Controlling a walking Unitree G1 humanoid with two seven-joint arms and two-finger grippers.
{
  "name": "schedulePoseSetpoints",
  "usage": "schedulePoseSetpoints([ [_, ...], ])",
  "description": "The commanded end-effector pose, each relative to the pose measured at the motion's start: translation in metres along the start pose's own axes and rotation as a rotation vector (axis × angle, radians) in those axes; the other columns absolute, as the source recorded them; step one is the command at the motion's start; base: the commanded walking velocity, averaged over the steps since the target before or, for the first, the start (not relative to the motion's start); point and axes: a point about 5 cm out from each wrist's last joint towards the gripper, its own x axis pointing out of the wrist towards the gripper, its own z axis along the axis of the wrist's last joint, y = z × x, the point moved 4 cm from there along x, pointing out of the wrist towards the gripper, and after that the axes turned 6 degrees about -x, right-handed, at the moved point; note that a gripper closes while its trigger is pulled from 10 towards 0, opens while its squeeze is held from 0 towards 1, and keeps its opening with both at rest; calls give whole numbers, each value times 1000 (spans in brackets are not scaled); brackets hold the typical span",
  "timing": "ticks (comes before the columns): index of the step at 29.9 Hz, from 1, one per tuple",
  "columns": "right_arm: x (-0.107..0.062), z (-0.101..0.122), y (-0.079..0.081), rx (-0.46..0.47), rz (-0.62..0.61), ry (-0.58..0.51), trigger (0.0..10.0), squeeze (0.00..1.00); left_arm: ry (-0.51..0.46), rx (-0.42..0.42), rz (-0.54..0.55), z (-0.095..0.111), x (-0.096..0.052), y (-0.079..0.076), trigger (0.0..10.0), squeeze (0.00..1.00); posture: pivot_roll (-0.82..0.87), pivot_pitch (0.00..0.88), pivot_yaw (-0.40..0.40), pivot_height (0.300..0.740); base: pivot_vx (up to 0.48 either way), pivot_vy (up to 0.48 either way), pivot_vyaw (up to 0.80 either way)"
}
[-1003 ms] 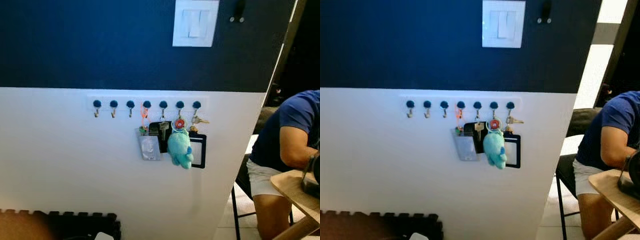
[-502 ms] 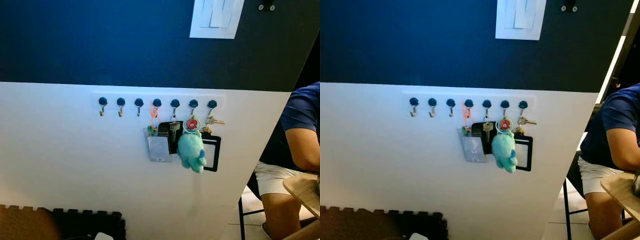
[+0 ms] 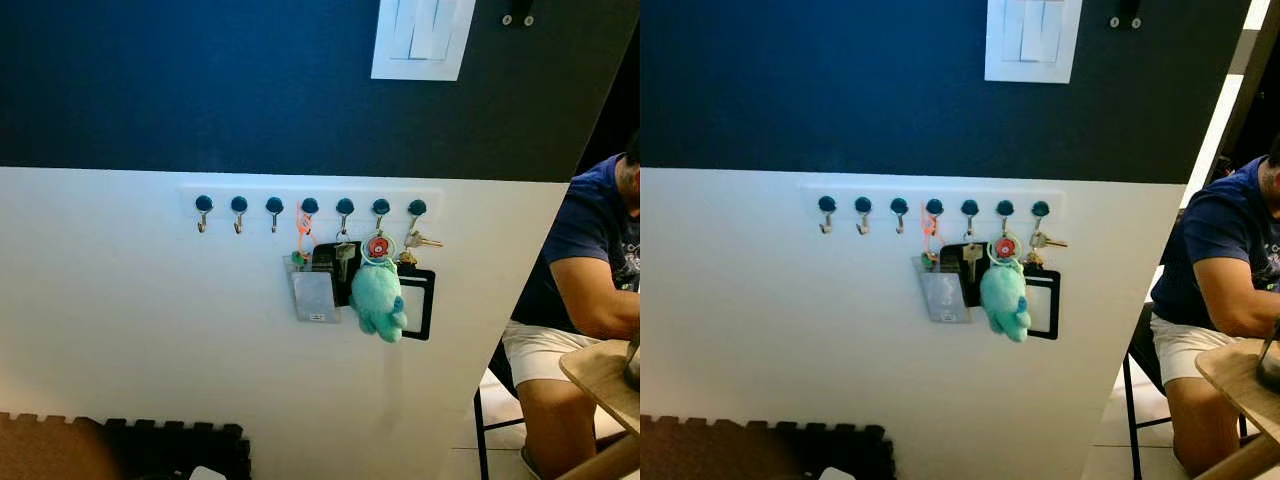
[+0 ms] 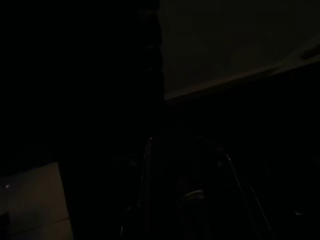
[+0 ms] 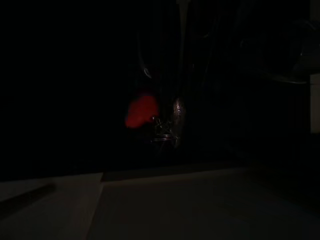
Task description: Hang keys on a hook
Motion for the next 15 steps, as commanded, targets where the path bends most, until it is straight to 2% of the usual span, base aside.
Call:
schedulePoseSetpoints([
  [1, 1, 1, 1, 2, 0, 0, 10000, 0, 19, -14, 2, -5, -1, 1, 10000, 0, 100, 4, -14, 740, 0, 398, 0],
  [13, 2, 3, 2, -7, 5, -1, 10000, 0, 20, -8, 2, -5, -1, 2, 10000, 0, 105, 0, -17, 740, 0, 393, 0],
  [15, 2, 3, 2, -8, 6, 0, 10000, 0, 7, 7, 5, -3, -2, 4, 10000, 0, 106, 0, -16, 740, 0, 124, 0],
])
